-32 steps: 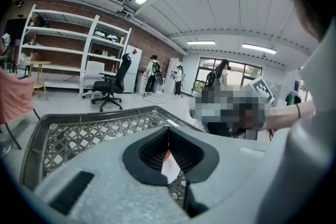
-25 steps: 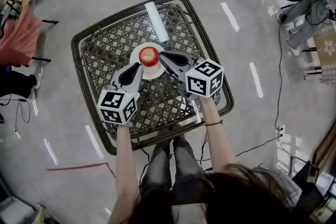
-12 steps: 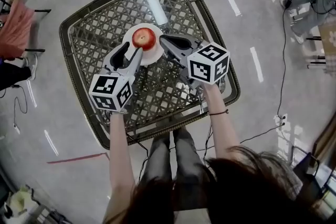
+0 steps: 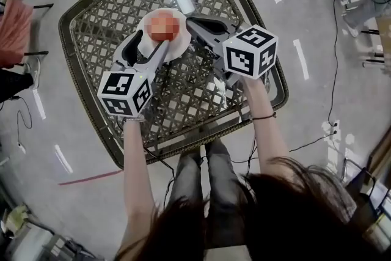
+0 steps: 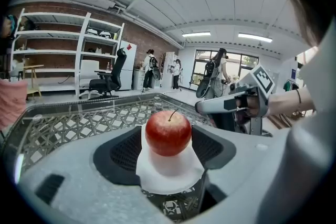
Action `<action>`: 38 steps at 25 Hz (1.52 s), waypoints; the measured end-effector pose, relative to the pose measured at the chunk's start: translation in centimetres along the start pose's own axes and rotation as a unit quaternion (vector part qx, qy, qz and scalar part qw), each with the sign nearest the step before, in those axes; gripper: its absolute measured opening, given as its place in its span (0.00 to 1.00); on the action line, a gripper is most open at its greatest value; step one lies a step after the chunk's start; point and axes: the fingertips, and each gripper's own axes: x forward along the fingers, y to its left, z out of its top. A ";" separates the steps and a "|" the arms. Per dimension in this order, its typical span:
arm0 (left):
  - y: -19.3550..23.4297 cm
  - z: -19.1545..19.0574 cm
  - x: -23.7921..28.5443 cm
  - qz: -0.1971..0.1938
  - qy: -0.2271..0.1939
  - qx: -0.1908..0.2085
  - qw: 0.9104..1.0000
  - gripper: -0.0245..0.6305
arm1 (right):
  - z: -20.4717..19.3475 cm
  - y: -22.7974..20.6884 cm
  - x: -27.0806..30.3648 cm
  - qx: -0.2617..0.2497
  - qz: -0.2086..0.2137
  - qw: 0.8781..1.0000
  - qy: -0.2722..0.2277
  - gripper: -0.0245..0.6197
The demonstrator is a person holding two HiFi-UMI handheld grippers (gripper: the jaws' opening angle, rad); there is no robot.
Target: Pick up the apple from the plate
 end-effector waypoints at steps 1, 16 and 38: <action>0.0 -0.1 0.1 -0.001 0.000 0.001 1.000 0.49 | -0.1 -0.1 -0.1 0.000 0.000 1.000 0.000 0.05; -1.1 0.0 2.2 -0.031 0.006 0.039 0.999 0.64 | -0.8 -0.5 -0.4 -0.002 -0.005 1.000 0.007 0.05; -0.5 0.4 4.5 -0.044 0.017 0.091 0.995 0.65 | -1.6 -0.8 -1.3 0.002 -0.014 1.000 0.003 0.05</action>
